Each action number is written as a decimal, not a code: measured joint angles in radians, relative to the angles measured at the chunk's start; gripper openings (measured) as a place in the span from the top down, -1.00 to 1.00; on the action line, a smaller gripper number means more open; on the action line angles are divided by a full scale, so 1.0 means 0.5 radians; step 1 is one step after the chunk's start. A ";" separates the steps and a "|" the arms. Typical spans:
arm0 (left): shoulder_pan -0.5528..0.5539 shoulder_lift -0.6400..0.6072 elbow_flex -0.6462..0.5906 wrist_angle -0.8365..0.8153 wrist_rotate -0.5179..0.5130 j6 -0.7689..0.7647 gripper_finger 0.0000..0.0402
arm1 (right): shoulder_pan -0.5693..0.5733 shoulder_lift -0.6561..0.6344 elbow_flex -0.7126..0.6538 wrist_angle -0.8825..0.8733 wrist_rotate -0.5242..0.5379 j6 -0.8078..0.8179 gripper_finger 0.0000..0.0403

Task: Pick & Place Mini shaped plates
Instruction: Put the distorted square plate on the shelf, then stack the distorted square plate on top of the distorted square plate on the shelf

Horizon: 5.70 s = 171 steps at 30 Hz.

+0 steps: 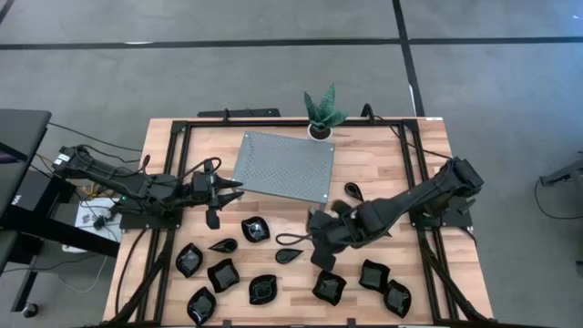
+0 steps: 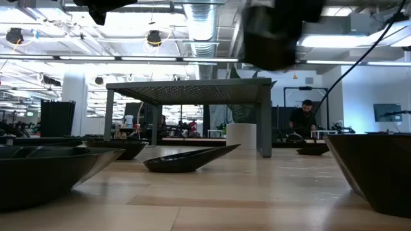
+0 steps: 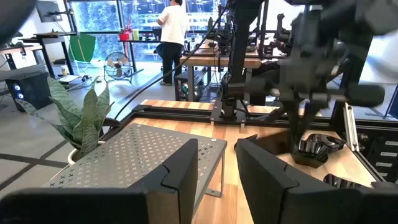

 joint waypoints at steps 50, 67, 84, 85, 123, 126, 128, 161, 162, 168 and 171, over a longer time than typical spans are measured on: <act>0.000 0.000 0.000 -0.001 0.001 -0.006 0.44 | -0.646 0.015 0.181 -0.345 0.073 -0.977 0.62; 0.000 0.005 0.000 -0.003 0.001 -0.006 0.44 | 0.196 0.222 0.181 0.102 -0.135 0.244 0.08; 0.000 0.088 0.000 0.003 0.001 -0.061 0.44 | 0.555 0.858 0.470 0.314 -0.199 0.853 0.16; 0.000 0.090 0.000 0.002 0.002 -0.061 0.44 | 0.568 0.865 0.492 0.269 -0.191 0.876 0.16; -0.090 0.088 -0.073 0.000 0.147 -0.324 0.44 | 0.574 1.052 0.503 -0.193 -0.243 0.563 0.88; -0.168 0.089 -0.073 -0.001 0.277 -0.330 0.44 | 0.551 1.049 0.513 -0.198 -0.309 0.497 0.94; -0.230 0.088 -0.073 0.000 0.338 -0.338 0.44 | 0.534 1.049 0.565 -0.251 -0.344 0.476 0.92; -0.454 0.093 -0.071 -0.063 0.433 -0.337 0.44 | -0.595 0.647 1.460 -1.181 0.252 -1.101 0.99; -0.454 0.093 -0.071 -0.063 0.433 -0.337 0.44 | -0.620 0.650 1.460 -1.181 0.234 -1.156 0.99; -0.455 0.093 -0.071 -0.063 0.433 -0.337 0.44 | -0.674 0.634 1.458 -1.182 0.225 -1.345 0.99; -0.455 0.093 -0.071 -0.063 0.434 -0.337 0.44 | -0.674 0.529 1.457 -1.182 0.225 -1.399 1.00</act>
